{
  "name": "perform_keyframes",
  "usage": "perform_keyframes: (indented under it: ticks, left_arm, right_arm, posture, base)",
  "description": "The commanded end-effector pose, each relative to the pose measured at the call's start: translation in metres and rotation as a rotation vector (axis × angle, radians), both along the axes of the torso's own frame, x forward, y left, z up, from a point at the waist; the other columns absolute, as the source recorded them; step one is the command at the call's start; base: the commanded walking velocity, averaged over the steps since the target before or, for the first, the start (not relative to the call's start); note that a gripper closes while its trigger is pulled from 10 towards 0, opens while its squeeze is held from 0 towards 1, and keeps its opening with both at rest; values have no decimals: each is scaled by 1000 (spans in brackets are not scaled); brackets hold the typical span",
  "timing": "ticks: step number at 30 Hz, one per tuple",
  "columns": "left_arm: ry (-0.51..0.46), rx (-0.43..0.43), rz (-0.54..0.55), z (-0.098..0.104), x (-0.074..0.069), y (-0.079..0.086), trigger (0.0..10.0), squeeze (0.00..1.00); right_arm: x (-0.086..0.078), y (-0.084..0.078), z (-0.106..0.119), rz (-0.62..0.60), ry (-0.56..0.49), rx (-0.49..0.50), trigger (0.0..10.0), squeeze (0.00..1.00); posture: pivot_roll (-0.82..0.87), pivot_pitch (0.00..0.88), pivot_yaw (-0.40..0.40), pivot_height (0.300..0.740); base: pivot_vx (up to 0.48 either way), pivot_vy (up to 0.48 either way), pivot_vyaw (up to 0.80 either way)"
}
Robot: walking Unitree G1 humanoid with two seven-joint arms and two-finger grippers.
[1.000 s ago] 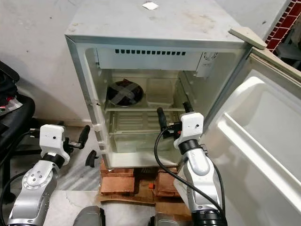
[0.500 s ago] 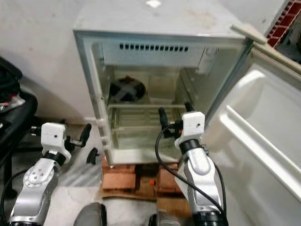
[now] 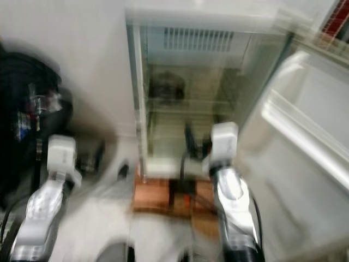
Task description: Restocking fridge
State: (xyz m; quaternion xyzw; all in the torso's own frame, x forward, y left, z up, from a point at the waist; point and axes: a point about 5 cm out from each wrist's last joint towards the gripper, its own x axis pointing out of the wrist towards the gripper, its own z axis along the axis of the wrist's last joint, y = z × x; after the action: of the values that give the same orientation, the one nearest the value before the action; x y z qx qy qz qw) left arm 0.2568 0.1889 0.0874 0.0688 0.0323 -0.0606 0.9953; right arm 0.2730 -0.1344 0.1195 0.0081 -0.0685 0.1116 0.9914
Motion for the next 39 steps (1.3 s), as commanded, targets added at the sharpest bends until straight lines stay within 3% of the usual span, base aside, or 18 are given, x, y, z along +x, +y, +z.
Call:
perform_keyframes:
  ticks: [1, 10, 21, 39]
  left_arm:
    - [4, 1, -9, -1, -1, -4, 10000, 0]
    - [20, 8, -8, -6, -6, -3, 10000, 0]
    - [17, 3, -50, -9, -5, -12, 10000, 0]
    - [23, 24, -61, -14, -9, -14, 10000, 0]
  right_arm:
    - [1, -8, 1, -20, 3, -8, 10000, 0]
    - [-6, -19, -4, -72, 27, -20, 10000, 0]
    - [-3, -15, -5, -81, 28, -35, 10000, 0]
    - [3, -10, -2, -21, 20, -11, 10000, 0]
  posture:
    - [65, 29, -40, 740]
    - [53, 33, -47, 740]
    - [44, 8, -54, 740]
    - [42, 13, -64, 740]
  base:
    - [-341, 0, 0]
    - [-316, 0, 0]
    - [-48, 0, 0]
    - [0, -470, 0]
